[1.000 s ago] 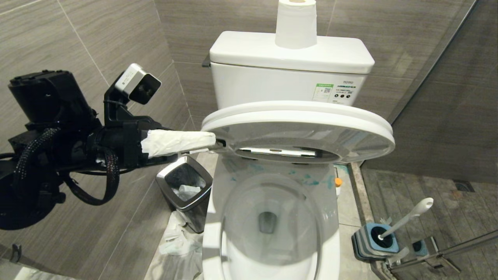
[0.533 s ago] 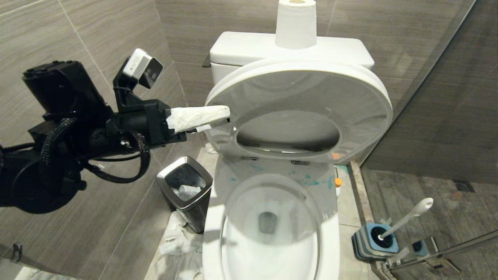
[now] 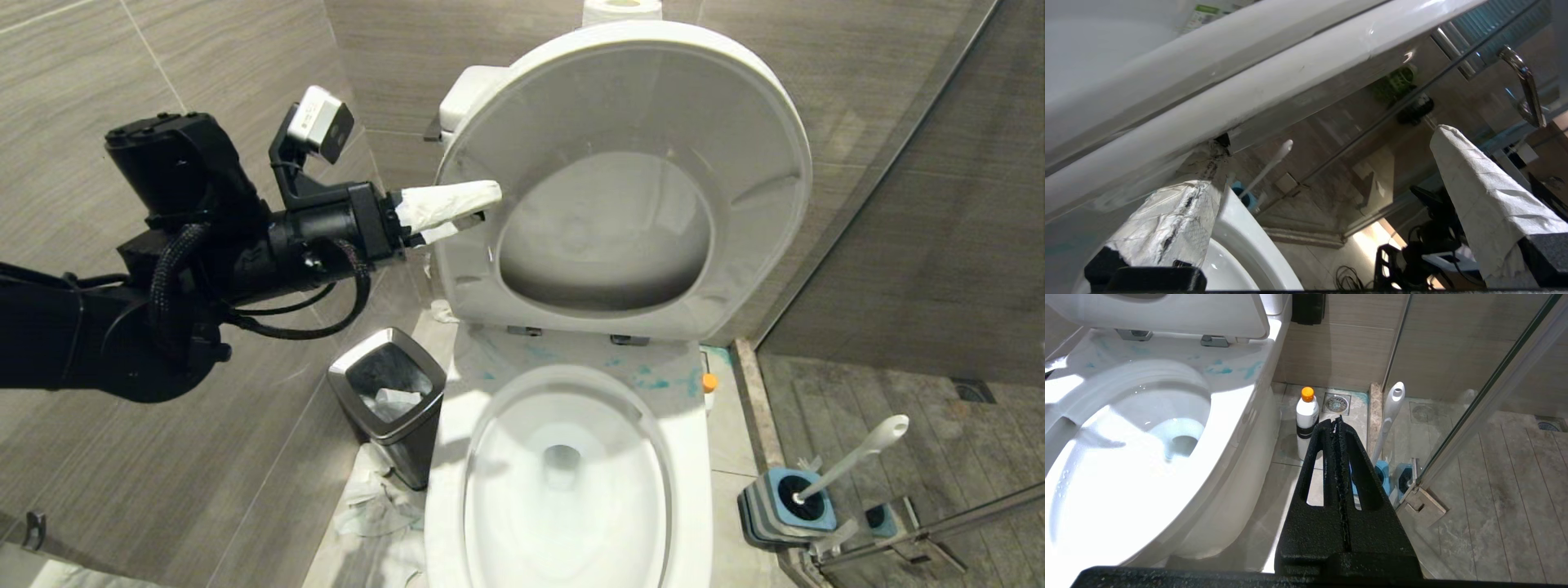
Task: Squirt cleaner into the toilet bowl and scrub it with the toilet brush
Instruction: Use the left hand to lift the toilet lid slightly
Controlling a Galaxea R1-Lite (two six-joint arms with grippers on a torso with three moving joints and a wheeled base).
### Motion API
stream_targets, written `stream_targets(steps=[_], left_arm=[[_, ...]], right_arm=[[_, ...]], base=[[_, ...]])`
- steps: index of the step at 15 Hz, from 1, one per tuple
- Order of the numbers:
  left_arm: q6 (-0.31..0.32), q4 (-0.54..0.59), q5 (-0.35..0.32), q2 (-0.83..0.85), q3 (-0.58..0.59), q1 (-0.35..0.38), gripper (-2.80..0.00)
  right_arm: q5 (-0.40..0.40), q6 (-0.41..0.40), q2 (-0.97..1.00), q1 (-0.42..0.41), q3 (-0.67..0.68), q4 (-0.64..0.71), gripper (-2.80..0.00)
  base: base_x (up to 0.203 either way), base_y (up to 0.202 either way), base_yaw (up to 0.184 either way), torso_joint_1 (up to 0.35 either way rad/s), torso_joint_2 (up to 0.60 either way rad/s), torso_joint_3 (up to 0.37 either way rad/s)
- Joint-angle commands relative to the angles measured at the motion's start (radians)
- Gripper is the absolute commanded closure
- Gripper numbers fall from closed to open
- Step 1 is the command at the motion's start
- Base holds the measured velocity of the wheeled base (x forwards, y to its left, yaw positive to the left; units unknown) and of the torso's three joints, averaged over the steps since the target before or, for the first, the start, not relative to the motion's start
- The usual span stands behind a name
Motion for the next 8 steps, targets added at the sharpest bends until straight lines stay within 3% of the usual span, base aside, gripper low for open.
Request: stream_targets(steps=[1, 4, 8], left_arm=[[-0.001, -0.004, 0.045, 0.033, -0.034, -0.005, -2.80], [0.019, -0.003, 0.088, 0.059, -0.067, -0.006, -2.80], [0.033, -0.002, 0.194, 0.095, -0.120, -0.012, -2.80]], right_arm=[[0.001, 0.000, 0.000, 0.000, 0.025, 0.000, 0.00], [0.000, 0.000, 0.000, 0.000, 0.025, -0.002, 0.00], [0.000, 0.000, 0.000, 0.000, 0.025, 0.000, 0.00]], base=[[0.000, 0.000, 0.000, 0.000, 0.00, 0.000], [0.000, 0.000, 0.000, 0.000, 0.00, 0.000], [0.000, 0.000, 0.000, 0.000, 0.00, 0.000]])
